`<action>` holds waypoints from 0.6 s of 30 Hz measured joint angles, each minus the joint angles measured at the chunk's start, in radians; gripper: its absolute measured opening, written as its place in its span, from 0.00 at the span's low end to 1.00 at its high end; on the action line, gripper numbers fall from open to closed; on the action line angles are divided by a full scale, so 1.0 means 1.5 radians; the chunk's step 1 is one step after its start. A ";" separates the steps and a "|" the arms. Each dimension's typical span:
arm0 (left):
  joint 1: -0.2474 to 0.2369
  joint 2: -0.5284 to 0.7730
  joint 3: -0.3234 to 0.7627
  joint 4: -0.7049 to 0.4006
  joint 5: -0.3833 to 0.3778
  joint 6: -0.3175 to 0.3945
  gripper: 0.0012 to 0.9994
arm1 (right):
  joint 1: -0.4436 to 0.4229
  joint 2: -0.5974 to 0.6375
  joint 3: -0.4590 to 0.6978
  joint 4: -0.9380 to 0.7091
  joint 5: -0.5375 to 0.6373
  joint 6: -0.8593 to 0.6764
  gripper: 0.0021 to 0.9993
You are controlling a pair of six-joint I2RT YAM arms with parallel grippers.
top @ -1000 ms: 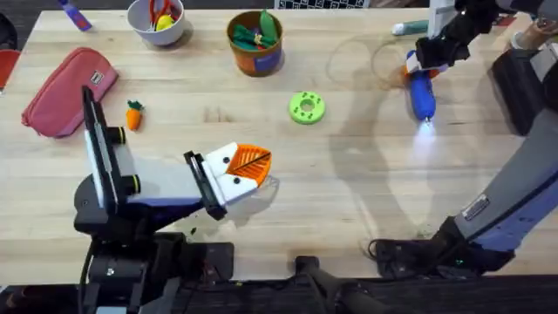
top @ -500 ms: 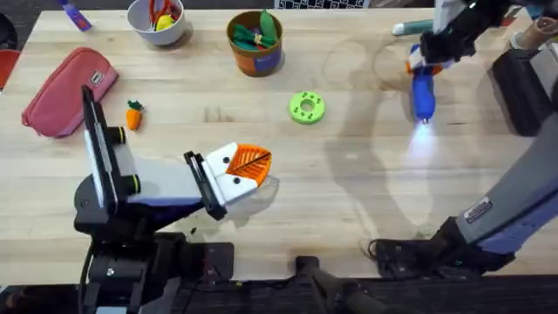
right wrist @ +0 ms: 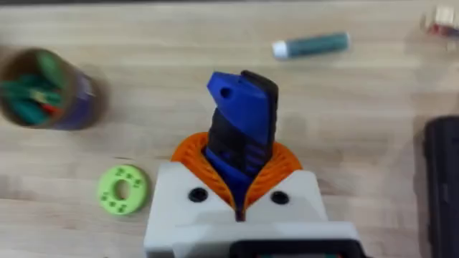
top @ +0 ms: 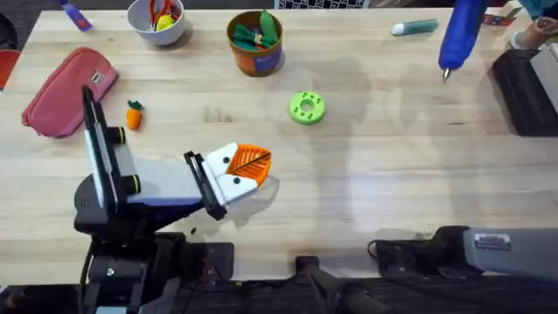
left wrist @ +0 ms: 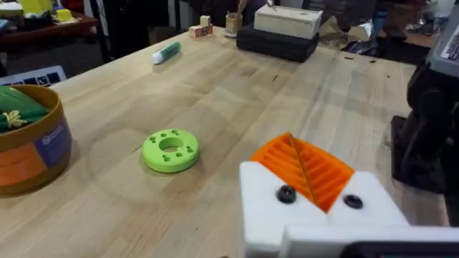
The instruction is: Pick up the gripper from the table and insert it into the empty holder that is missing its gripper. Then pick up a screw, insert it into the mounting hole, and use the screwdriver to tighten it. Finally, clean up the table by picking up the vegetable and placing it into the bucket.
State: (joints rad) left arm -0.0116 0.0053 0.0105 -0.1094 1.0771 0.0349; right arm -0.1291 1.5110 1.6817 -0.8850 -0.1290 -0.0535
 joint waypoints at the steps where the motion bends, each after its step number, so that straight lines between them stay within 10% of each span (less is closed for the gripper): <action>1: 0.000 0.000 0.000 0.000 0.000 0.000 0.01 | 0.009 -0.020 0.000 0.006 -0.007 0.008 0.02; 18: 0.000 0.000 0.000 0.000 0.000 0.000 0.01 | 0.232 -0.256 -0.177 0.272 -0.045 0.145 0.02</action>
State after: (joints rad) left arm -0.0116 0.0055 0.0105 -0.1096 1.0771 0.0349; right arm 0.2194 1.1274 1.4166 -0.4776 -0.1967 0.1637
